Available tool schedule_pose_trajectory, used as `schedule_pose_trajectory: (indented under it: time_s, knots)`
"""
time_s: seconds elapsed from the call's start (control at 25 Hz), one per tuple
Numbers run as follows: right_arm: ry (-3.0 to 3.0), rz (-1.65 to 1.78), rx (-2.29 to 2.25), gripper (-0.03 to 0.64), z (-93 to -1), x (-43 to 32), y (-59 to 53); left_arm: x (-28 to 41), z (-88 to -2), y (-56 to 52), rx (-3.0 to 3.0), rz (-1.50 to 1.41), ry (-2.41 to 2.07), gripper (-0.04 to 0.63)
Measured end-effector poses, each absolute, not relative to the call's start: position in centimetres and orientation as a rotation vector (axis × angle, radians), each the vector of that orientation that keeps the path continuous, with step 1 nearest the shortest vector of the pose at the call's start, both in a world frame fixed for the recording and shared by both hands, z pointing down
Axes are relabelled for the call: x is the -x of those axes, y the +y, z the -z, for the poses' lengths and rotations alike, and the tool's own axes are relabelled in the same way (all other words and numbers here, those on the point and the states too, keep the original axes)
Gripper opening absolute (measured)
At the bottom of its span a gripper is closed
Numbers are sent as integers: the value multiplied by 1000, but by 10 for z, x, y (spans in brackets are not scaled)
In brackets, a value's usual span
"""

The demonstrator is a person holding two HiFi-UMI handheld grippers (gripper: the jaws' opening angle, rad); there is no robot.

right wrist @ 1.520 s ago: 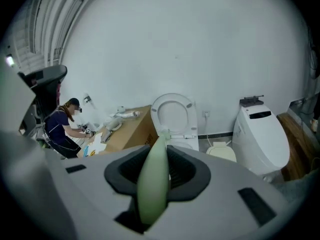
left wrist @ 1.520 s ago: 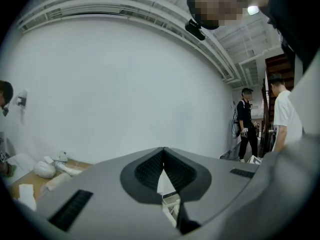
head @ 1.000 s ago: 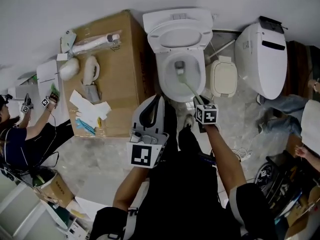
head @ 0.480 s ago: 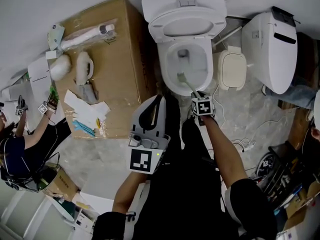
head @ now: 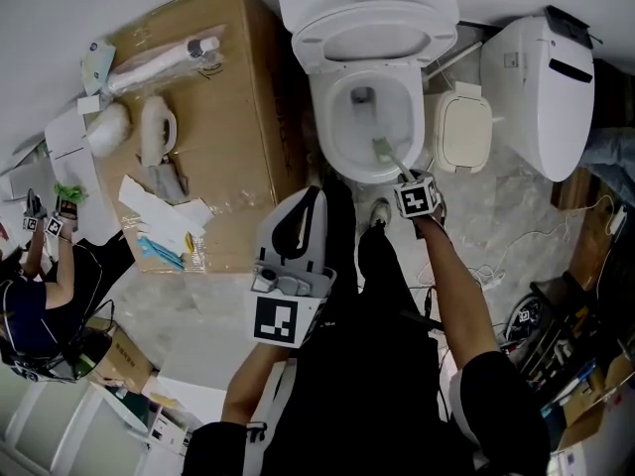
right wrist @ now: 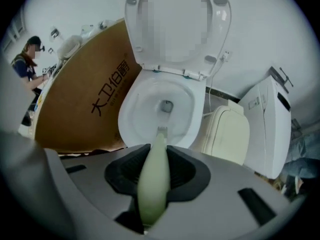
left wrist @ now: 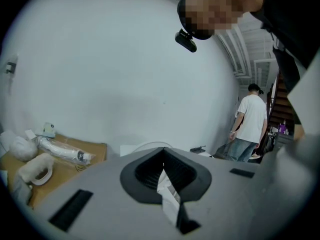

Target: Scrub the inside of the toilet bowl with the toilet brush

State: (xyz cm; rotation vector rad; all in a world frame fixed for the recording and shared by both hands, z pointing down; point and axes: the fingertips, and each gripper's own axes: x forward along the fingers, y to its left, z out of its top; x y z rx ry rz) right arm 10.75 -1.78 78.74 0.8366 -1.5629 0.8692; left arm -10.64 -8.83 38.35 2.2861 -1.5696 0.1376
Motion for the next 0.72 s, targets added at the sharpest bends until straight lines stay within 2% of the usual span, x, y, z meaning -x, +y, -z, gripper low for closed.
schedule_pose_trajectory:
  time_s: [0.24, 0.72]
  knots:
    - [-1591, -474, -650, 112, -783, -131, -57, 108, -389, -90, -2280, -123, -1565, 8]
    - [-1467, 585, -1, 112, -784, -93, -153, 121, -403, -89, -2228, -133, -1553, 8]
